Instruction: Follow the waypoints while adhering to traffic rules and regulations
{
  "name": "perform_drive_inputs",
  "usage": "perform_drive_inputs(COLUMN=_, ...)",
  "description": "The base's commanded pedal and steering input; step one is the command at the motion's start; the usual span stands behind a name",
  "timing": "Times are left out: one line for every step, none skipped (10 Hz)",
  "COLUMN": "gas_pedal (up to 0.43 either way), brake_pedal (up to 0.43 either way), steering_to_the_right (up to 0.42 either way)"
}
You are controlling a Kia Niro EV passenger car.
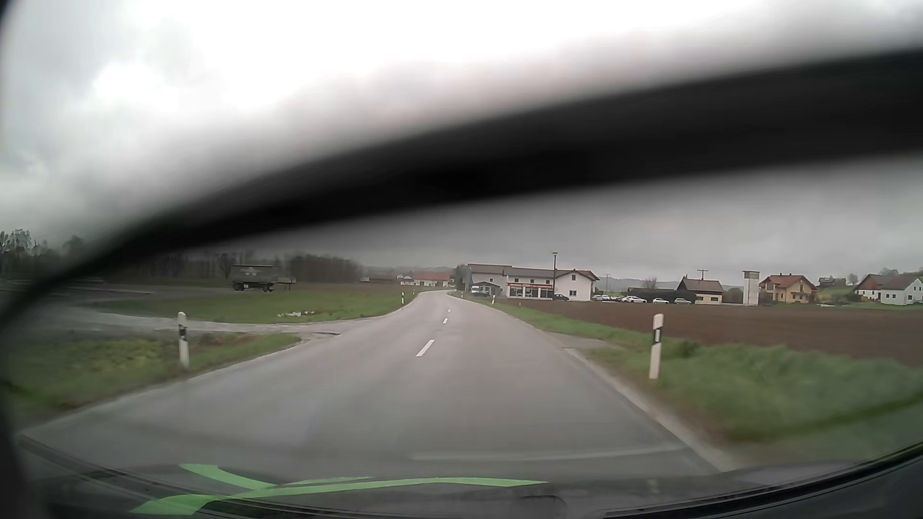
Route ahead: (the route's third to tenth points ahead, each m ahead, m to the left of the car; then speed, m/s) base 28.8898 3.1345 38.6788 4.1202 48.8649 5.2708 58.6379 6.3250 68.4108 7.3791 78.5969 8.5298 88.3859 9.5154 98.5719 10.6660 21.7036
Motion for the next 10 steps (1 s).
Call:
perform_drive_inputs(gas_pedal=0.169, brake_pedal=0.000, steering_to_the_right=-0.016)
perform_drive_inputs(gas_pedal=0.169, brake_pedal=0.000, steering_to_the_right=-0.014)
perform_drive_inputs(gas_pedal=0.169, brake_pedal=0.000, steering_to_the_right=-0.012)
perform_drive_inputs(gas_pedal=0.169, brake_pedal=0.000, steering_to_the_right=-0.012)
perform_drive_inputs(gas_pedal=0.169, brake_pedal=0.000, steering_to_the_right=-0.012)
perform_drive_inputs(gas_pedal=0.150, brake_pedal=0.000, steering_to_the_right=-0.012)
perform_drive_inputs(gas_pedal=0.110, brake_pedal=0.000, steering_to_the_right=-0.012)
perform_drive_inputs(gas_pedal=0.079, brake_pedal=0.000, steering_to_the_right=-0.012)
perform_drive_inputs(gas_pedal=0.059, brake_pedal=0.000, steering_to_the_right=-0.012)
perform_drive_inputs(gas_pedal=0.059, brake_pedal=0.000, steering_to_the_right=-0.012)
